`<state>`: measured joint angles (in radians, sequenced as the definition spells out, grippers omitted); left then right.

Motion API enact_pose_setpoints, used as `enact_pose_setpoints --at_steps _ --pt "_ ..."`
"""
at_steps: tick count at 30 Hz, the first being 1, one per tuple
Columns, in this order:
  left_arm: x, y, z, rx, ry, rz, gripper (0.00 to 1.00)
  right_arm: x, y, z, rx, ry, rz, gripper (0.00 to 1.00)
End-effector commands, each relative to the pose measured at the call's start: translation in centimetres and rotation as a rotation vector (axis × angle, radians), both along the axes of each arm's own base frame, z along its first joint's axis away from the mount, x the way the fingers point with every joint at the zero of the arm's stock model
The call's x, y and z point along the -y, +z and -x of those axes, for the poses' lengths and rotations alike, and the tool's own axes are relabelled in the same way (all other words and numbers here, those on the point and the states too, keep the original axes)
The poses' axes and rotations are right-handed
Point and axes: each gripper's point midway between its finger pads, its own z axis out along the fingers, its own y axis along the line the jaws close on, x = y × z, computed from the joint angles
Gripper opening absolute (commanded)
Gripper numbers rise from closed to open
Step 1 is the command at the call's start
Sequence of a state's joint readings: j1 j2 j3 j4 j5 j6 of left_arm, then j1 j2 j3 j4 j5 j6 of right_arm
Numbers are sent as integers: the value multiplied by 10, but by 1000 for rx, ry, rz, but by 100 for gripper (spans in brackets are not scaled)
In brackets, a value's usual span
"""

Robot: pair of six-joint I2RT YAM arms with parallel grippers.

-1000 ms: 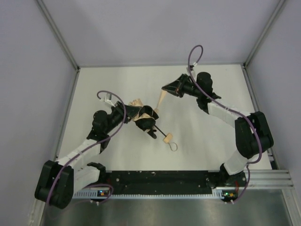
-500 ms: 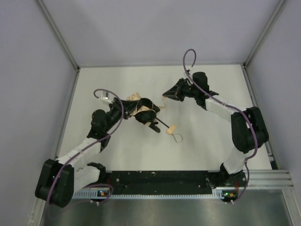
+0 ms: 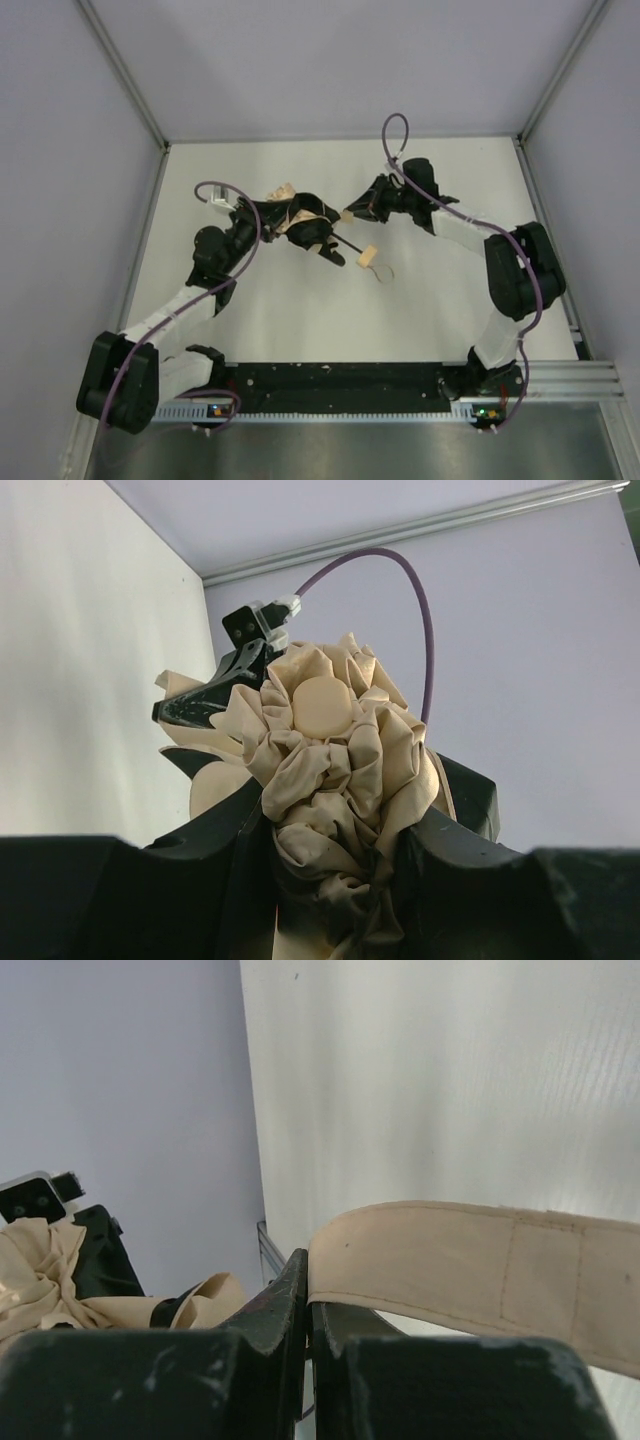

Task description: Put away the umbrella

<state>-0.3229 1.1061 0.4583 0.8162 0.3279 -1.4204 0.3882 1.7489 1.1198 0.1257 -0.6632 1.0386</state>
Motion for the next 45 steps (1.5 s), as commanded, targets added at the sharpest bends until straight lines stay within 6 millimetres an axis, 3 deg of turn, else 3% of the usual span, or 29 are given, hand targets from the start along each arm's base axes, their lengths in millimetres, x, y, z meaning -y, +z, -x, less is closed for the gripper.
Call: enact_pose_setpoints --at_steps 1,5,10,14,18,23,26,30,32,36,39,42,45 --pt "-6 64 5 159 13 120 0 -9 -5 4 12 39 19 0" --pt "-5 63 4 134 11 109 0 -4 -12 2 19 35 78 0" --pt "-3 42 0 41 16 57 0 4 -14 -8 55 49 175 0" --pt "7 39 -2 64 -35 21 0 11 -14 -28 87 41 211 0" --pt "27 26 -17 99 -118 -81 0 7 0 -63 162 59 209 0" --pt "28 -10 -23 119 -112 -181 0 9 3 -91 260 19 206 0" --pt "26 -34 -22 133 -117 -246 0 23 -17 -98 230 -52 255 0" --pt "26 -37 -7 201 -152 -229 0 46 -47 -79 77 -47 461 0" --pt "25 -40 -4 196 -166 -251 0 85 -70 -44 -113 4 733 0" --pt "29 -46 2 174 -191 -255 0 149 -74 16 -207 84 1070 0" --pt "35 -56 6 161 -206 -235 0 189 -68 48 -242 87 1237 0" --pt "40 -68 8 139 -191 -209 0 205 -70 59 -274 114 1333 0" --pt "53 -79 6 116 -216 -175 0 193 -76 38 -256 129 1352 0"
